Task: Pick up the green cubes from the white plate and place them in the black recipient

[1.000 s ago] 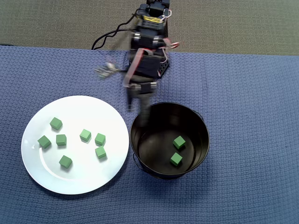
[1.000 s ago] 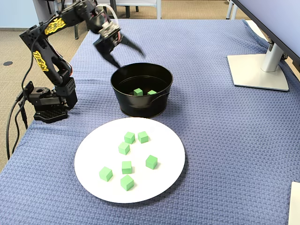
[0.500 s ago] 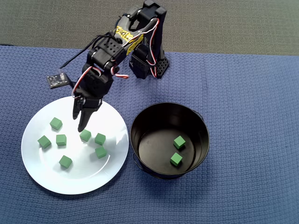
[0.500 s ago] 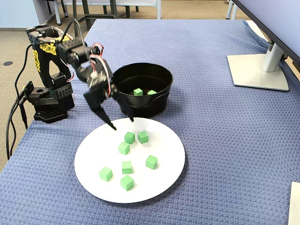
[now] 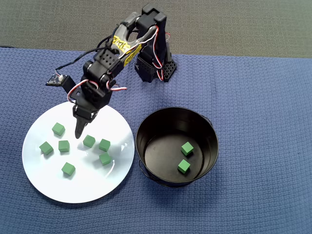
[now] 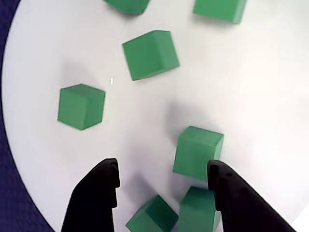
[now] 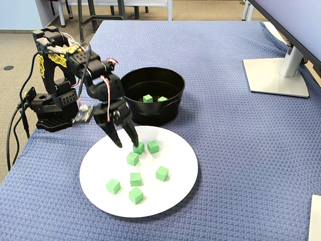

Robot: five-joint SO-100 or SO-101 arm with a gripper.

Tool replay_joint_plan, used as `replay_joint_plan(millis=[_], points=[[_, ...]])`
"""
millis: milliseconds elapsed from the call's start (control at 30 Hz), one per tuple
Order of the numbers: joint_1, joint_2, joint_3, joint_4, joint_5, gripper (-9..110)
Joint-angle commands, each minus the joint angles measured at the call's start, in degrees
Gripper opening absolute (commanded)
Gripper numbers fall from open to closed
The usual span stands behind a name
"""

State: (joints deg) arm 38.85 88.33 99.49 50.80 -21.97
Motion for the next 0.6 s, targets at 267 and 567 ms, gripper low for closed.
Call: replay_joint_plan(millis=[267,567], points=[[1.6,-6.6,-11.2,6.3,16.8,16],[-1.5,-13.7,-16.0,8.3,9.5,27]])
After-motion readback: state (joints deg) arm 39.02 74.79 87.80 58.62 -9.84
